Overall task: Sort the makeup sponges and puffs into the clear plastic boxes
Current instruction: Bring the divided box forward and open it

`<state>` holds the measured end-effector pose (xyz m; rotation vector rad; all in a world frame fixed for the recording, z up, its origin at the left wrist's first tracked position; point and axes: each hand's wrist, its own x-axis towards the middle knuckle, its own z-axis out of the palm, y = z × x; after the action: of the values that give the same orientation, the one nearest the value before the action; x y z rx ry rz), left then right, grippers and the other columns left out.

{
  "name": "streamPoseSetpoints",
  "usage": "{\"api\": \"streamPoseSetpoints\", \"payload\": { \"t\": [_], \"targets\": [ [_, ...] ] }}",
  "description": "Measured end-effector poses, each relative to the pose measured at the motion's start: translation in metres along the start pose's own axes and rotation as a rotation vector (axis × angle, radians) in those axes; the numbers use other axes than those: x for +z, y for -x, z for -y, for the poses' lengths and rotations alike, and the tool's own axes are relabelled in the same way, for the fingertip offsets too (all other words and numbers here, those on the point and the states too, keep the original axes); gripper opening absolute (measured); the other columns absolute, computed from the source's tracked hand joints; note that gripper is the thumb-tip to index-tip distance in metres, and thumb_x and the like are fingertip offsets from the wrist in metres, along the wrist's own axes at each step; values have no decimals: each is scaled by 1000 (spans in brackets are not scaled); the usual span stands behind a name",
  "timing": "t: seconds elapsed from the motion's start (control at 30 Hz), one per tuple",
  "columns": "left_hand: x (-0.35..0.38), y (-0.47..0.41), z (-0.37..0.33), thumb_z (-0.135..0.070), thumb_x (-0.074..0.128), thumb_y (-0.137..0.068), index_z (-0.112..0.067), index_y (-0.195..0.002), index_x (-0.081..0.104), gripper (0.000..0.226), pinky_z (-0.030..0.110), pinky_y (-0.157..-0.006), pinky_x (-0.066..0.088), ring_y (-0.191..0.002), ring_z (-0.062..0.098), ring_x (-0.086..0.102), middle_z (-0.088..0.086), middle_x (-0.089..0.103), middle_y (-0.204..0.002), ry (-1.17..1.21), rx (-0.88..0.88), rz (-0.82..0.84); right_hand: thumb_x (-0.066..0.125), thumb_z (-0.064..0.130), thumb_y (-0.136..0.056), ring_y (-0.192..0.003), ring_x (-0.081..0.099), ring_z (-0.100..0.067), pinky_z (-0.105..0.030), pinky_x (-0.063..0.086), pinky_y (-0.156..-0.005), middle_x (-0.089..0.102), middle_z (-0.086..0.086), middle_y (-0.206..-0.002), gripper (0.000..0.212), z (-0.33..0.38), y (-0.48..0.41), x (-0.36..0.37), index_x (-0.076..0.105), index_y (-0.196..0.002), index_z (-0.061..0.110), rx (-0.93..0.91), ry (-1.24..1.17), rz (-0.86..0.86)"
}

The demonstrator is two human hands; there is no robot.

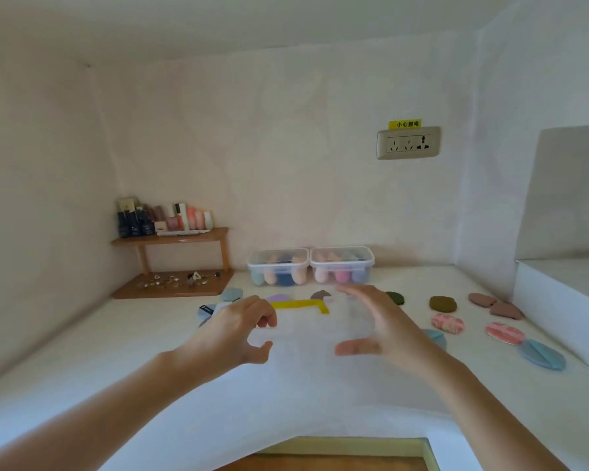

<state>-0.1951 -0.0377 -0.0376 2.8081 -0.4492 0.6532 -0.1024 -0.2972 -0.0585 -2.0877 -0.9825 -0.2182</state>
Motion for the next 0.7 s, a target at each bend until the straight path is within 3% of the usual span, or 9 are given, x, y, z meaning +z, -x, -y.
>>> {"api": "streamPoseSetpoints", "payload": {
  "t": [0.1, 0.2, 0.27, 0.4, 0.5, 0.57, 0.63, 0.7],
  "targets": [
    [1, 16, -1, -32, 73, -74, -29, -98, 57, 29, 15, -73, 46, -77, -2, 46, -19, 47, -87, -7, 43, -27, 75, 58, -62, -121, 35, 2, -23, 30, -106, 46, 17, -131, 78, 13, -6, 15, 52, -131, 31, -204, 349, 53],
    [5, 28, 3, -32, 72, -78, -19, -104, 60, 31, 26, -78, 50, -83, 0, 45, -11, 53, -95, -12, 23, -35, 67, 50, -78, -110, 57, -13, -31, 49, -90, 60, 5, -122, 58, 19, -9, 27, 58, -128, 22, -332, 595, 141],
    [9, 34, 12, -37, 76, -74, -23, -102, 60, 34, 28, -74, 51, -81, 1, 46, -9, 59, -94, -49, 90, -63, 63, 43, -86, -101, 63, -21, -38, 53, -80, 63, 0, -118, 52, 27, -11, 31, 54, -130, 19, -372, 739, 187],
    [14, 46, 23, -37, 81, -67, -26, -104, 62, 44, 14, -75, 44, -89, 2, 53, -10, 65, -97, -138, 183, -94, 38, 20, -100, -106, 61, -32, -41, 53, -82, 51, -11, -136, 48, 38, -14, 42, 29, -146, 9, -370, 1039, 320],
    [19, 52, 32, -42, 84, -59, -25, -111, 59, 60, 19, -68, 53, -93, 10, 65, -7, 68, -105, -200, 154, -105, 36, 6, -97, -114, 58, -33, -43, 52, -89, 48, -18, -138, 53, 36, -15, 53, 23, -148, 6, -308, 1104, 313],
    [21, 55, 35, -47, 77, -67, -23, -114, 58, 56, 22, -68, 55, -93, 13, 67, -4, 69, -108, -183, 147, -131, 41, 3, -94, -114, 59, -33, -43, 53, -87, 53, -20, -133, 54, 30, -15, 57, 28, -146, 4, -310, 1097, 251],
    [23, 56, 35, -54, 56, -82, -20, -113, 58, 46, 22, -71, 55, -93, 13, 67, -3, 69, -108, -191, 169, -160, 63, 5, -80, -92, 69, -29, -39, 59, -68, 67, -19, -111, 53, 25, -14, 57, 50, -132, 2, -393, 1075, 165],
    [24, 56, 36, -52, 39, -90, -16, -112, 57, 45, 23, -71, 56, -91, 14, 68, 0, 69, -107, -211, 221, -174, 83, 8, -52, -59, 70, -20, -29, 54, -41, 73, -10, -77, 54, 21, -13, 54, 70, -104, 4, -453, 1020, 83]
  ]
}}
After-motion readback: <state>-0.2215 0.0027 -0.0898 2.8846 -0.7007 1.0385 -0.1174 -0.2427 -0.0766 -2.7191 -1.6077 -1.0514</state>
